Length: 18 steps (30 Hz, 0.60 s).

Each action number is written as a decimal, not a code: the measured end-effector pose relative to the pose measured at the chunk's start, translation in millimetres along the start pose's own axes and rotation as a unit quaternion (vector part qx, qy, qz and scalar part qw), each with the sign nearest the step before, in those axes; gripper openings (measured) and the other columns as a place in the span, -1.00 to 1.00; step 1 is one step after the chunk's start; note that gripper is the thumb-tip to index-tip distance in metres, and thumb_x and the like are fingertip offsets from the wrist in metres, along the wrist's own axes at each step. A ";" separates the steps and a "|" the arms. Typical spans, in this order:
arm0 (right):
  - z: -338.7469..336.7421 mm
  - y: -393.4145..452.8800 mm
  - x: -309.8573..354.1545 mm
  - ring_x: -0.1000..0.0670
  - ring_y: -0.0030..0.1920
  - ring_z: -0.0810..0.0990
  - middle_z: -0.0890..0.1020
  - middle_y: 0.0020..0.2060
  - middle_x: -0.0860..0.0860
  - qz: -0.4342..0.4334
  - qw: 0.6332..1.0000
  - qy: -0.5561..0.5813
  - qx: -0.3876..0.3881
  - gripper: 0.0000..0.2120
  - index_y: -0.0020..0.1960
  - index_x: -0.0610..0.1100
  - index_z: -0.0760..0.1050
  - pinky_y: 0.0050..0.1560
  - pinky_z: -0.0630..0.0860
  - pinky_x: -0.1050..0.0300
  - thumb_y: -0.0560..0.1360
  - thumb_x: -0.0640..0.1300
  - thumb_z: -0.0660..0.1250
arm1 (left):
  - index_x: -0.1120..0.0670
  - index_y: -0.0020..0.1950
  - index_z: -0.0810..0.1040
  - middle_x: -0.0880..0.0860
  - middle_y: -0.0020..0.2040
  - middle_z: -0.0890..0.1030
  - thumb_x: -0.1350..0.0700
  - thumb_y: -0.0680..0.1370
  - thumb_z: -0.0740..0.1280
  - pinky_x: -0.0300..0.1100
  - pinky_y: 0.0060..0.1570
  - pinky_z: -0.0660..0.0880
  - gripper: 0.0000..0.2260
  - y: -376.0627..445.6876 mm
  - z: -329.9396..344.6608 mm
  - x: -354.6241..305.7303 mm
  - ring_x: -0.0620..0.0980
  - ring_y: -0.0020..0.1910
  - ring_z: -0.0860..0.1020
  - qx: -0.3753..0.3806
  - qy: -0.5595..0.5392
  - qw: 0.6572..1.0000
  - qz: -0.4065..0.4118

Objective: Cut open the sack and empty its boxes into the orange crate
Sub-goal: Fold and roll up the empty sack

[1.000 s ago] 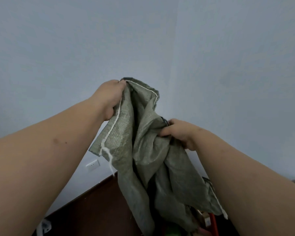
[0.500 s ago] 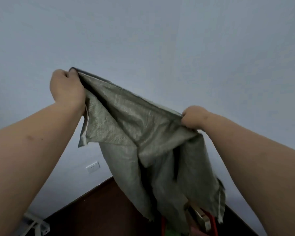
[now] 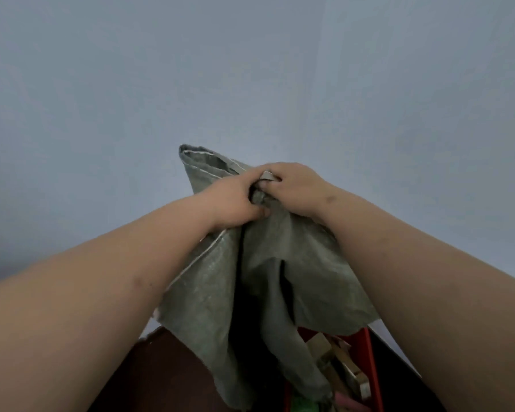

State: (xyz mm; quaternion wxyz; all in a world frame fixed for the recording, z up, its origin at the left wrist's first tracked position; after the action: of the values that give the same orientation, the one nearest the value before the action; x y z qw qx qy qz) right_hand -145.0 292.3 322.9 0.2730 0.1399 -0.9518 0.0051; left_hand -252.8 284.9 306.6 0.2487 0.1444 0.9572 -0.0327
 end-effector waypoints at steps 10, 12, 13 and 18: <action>8.0 -24.5 -64.1 -0.13 0.02 0.47 0.52 -0.17 -0.06 0.118 0.975 -0.146 0.121 -0.82 -0.20 -0.13 0.44 -0.12 0.36 0.14 0.57 -0.17 0.19 | 0.08 -0.02 0.56 0.14 -0.08 0.61 0.15 0.47 0.18 -0.06 -0.12 0.54 -0.80 9.8 -42.3 65.3 0.16 -0.08 0.57 -0.210 -0.187 0.941 -0.188; -3.2 -19.5 -72.5 -0.20 0.18 0.51 0.59 0.10 -0.18 0.152 0.983 -0.093 0.032 -0.76 0.08 -0.24 0.52 0.06 0.39 0.09 0.59 -0.13 0.16 | 0.04 0.12 0.54 0.15 0.03 0.60 0.20 0.49 0.15 -0.11 -0.31 0.54 -0.73 7.7 -44.0 71.9 0.10 -0.18 0.55 -0.227 -0.256 0.911 -0.231; -10.3 -17.0 -75.6 -0.22 0.20 0.51 0.57 0.16 -0.22 0.176 0.983 -0.052 -0.021 -0.74 0.11 -0.25 0.51 0.04 0.38 0.08 0.59 -0.12 0.15 | 0.00 0.23 0.50 0.15 0.05 0.58 0.21 0.52 0.15 -0.15 -0.38 0.50 -0.68 7.5 -40.8 71.7 0.07 -0.21 0.53 -0.214 -0.299 0.896 -0.249; -8.8 -9.0 -53.5 -0.16 -0.01 0.53 0.60 -0.07 -0.17 0.176 0.984 0.029 -0.013 -0.73 -0.04 -0.24 0.51 -0.16 0.36 0.16 0.60 -0.08 0.14 | -0.27 0.54 -0.02 0.14 -0.25 0.57 0.29 0.59 0.15 -0.06 -0.35 0.63 -0.31 2.6 -16.9 37.2 0.05 -0.39 0.53 -0.086 -0.410 0.874 -0.246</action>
State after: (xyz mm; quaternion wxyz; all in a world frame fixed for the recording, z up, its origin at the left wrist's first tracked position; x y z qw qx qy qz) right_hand -94.6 298.4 301.9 0.2968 -0.0333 -0.9533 0.0449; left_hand -291.0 299.3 303.4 0.6146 -0.1441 0.7727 -0.0665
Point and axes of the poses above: each hand's wrist, its own y-axis towards the middle knuckle, its own z-axis out of the palm, x = y × z, the point moved 6 cm from there along y, towards the middle knuckle
